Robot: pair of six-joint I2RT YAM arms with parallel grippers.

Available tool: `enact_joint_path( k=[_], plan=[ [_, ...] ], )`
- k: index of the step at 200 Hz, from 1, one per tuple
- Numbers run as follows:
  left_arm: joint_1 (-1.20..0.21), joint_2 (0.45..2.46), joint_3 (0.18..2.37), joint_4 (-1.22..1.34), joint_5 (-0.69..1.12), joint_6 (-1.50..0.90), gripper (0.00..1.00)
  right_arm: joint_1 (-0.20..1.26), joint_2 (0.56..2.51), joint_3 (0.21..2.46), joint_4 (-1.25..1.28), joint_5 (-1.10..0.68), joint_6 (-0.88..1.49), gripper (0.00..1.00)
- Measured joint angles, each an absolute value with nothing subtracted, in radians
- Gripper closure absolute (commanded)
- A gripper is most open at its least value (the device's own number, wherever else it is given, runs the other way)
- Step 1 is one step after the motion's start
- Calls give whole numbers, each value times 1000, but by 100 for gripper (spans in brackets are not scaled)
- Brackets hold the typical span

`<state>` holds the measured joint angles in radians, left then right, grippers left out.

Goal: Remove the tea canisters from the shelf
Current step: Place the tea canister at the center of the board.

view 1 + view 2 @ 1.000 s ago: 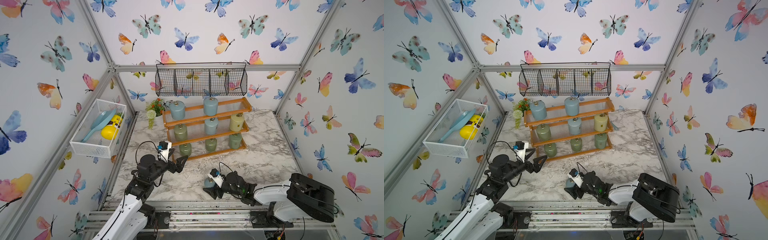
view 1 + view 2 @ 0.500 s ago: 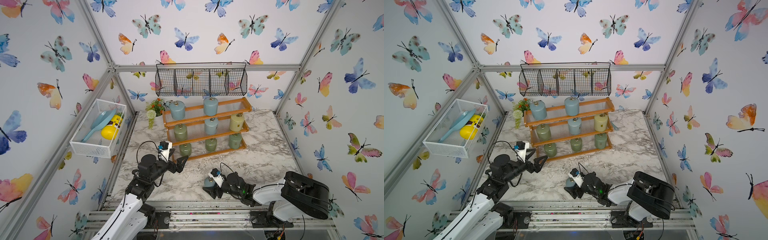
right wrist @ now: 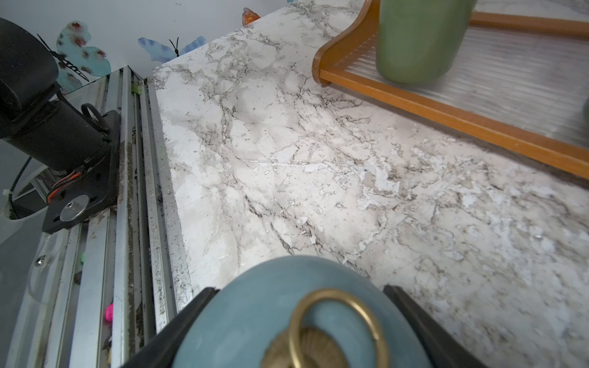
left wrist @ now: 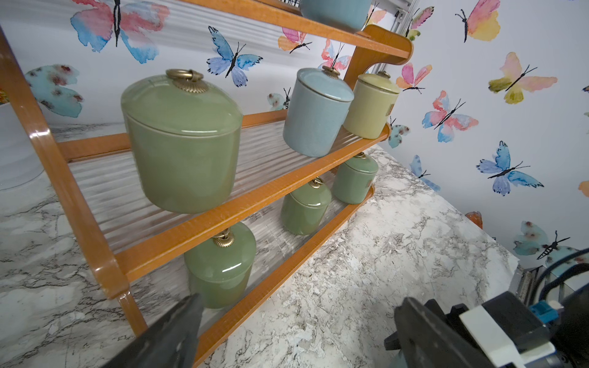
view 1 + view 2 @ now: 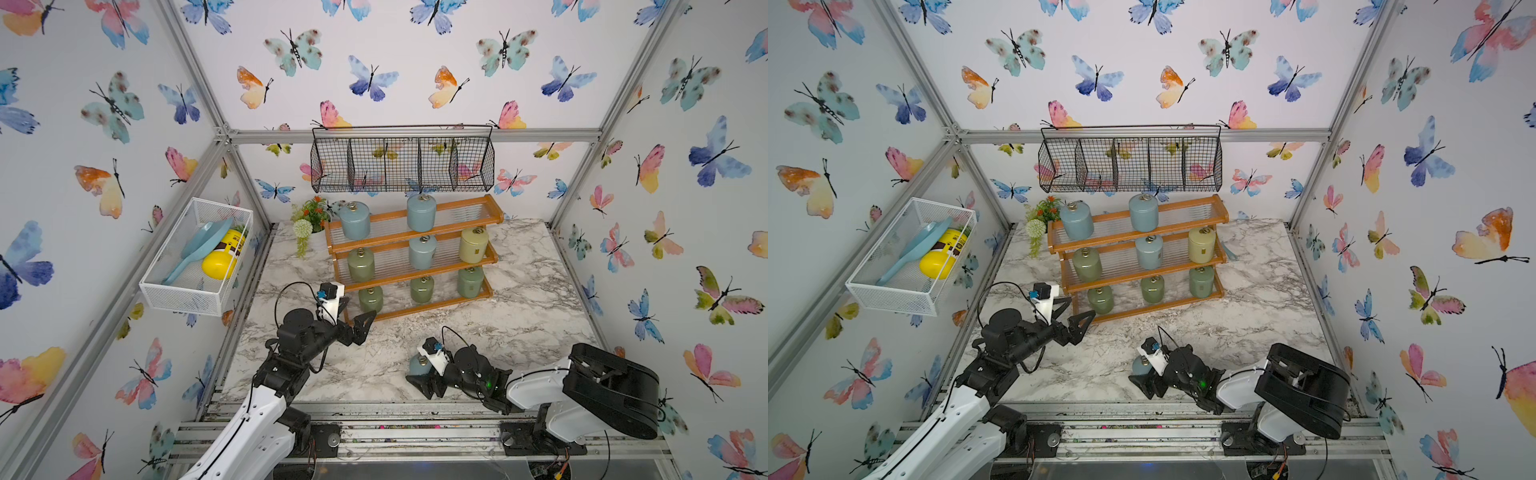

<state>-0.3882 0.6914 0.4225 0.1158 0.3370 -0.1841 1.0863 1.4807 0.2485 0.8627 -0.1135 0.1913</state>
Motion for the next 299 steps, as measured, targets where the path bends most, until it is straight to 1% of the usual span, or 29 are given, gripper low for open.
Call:
enact_joint_path(
  k=[135, 222, 299],
  plan=[
    [-402, 703, 422, 123, 329, -184, 2, 1087, 1445, 249, 806, -137, 194, 1],
    [-403, 692, 442, 80, 317, -180, 1, 1087, 1341, 285, 656, -142, 191, 1],
    [-405, 691, 611, -43, 299, -119, 1, 1087, 1203, 385, 470, -103, 173, 1]
  ],
)
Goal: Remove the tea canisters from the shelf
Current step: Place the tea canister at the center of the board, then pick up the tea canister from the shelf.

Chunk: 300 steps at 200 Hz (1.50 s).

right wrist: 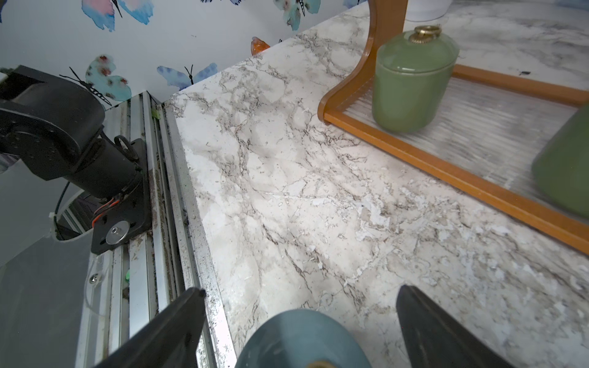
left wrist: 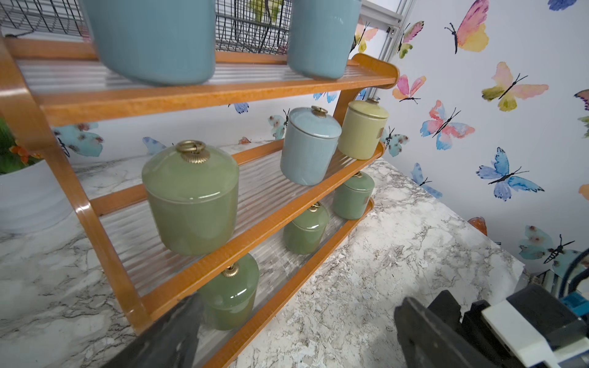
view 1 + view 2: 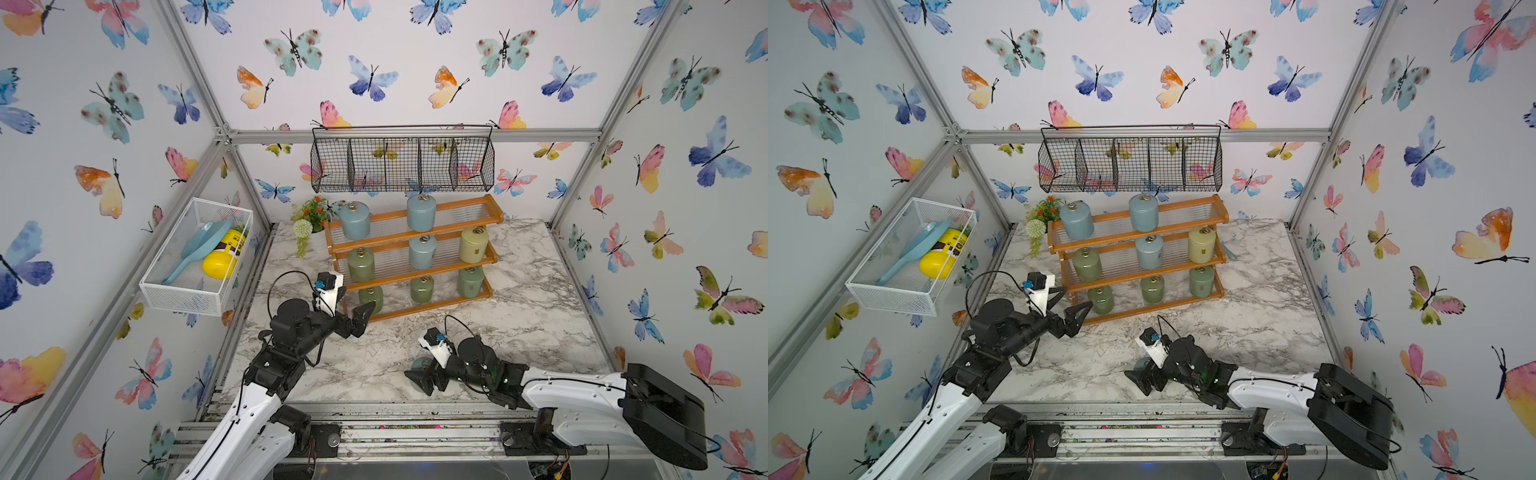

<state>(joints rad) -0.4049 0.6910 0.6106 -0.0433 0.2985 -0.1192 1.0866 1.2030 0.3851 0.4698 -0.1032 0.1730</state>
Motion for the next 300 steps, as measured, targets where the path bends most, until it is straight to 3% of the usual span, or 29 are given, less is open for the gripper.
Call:
enact_joint_path(
  k=[65, 148, 220, 267, 300],
  plan=[
    [-406, 724, 781, -161, 273, -68, 2, 1086, 1106, 509, 328, -41, 136, 1],
    [-371, 1062, 1354, -412, 242, 94, 1, 1086, 1096, 630, 214, 49, 80, 1],
    [-23, 1288, 1573, -505, 623, 160, 2, 1077, 1069, 631, 185, 61, 58, 1],
    [15, 1407, 1666, -537, 863, 199, 1, 1067, 1062, 632, 166, 65, 47, 1],
    [29, 1469, 1692, -539, 939, 212, 2, 1065, 1062, 633, 149, 65, 39, 1]
  ],
)
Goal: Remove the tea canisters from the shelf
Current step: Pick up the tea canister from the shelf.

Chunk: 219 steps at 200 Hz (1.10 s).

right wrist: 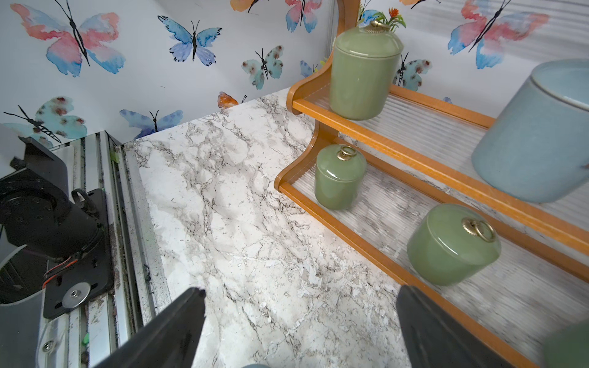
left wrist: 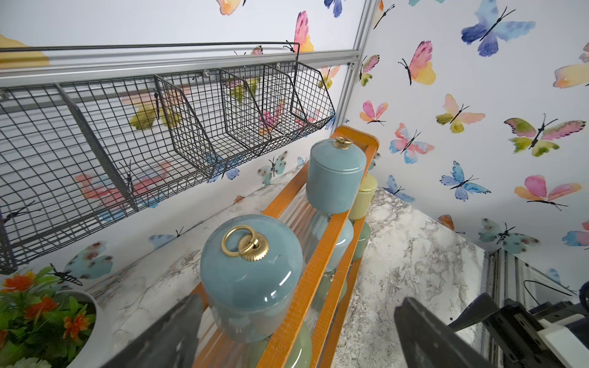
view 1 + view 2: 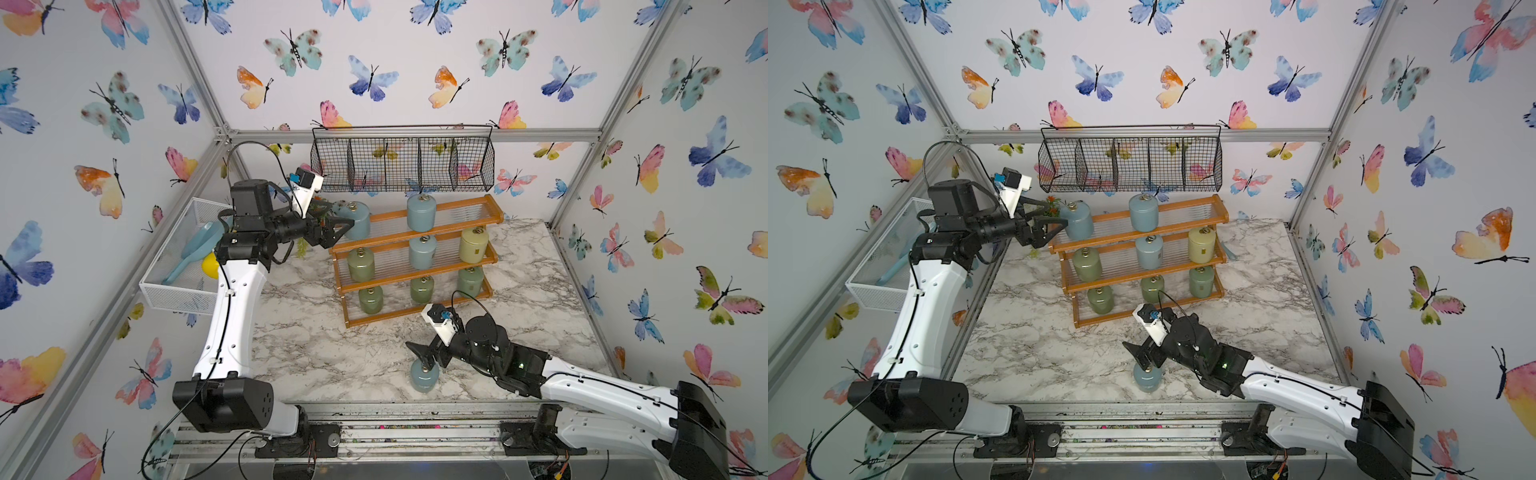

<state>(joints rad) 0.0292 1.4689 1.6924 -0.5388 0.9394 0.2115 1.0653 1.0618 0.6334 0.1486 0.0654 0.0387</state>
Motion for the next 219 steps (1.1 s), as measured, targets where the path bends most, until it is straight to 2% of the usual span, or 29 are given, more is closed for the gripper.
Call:
enact_joint_path(
  k=[144, 219],
  plan=[
    [72, 1681, 1845, -588, 1039, 318, 1, 1034, 1090, 689, 119, 60, 6, 1],
    [70, 1704, 1857, -589, 1067, 352, 2, 1026, 1124, 699, 112, 38, 6, 1]
  ],
)
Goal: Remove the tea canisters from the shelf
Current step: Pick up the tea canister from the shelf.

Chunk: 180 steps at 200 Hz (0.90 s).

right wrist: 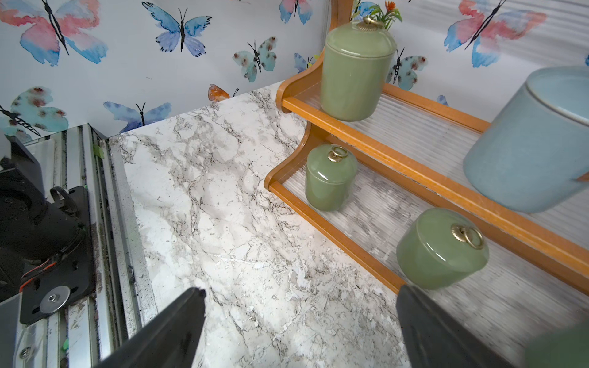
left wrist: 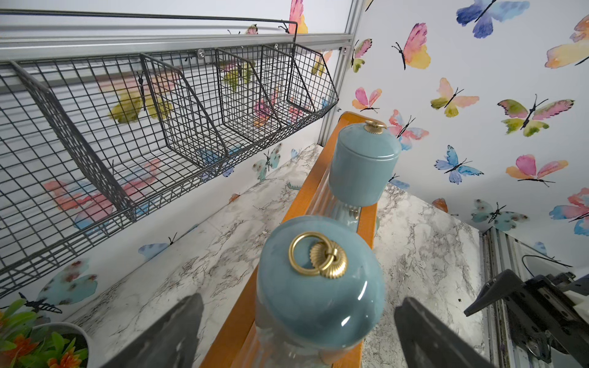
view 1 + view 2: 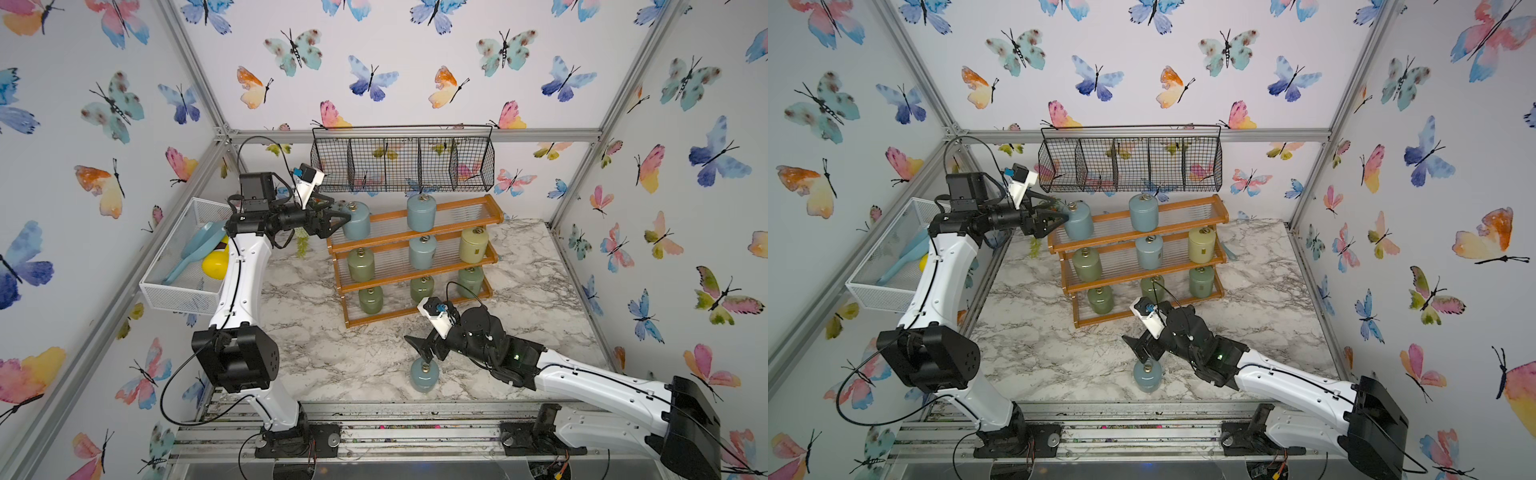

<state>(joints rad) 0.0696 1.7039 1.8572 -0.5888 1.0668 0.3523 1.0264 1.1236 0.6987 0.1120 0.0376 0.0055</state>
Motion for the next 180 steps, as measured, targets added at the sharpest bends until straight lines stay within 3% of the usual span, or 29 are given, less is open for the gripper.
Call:
enact_joint_path(
  k=[180],
  plan=[
    [-61, 1764, 1857, -565, 1006, 428, 2, 1026, 1131, 699, 111, 19, 7, 1]
  ],
)
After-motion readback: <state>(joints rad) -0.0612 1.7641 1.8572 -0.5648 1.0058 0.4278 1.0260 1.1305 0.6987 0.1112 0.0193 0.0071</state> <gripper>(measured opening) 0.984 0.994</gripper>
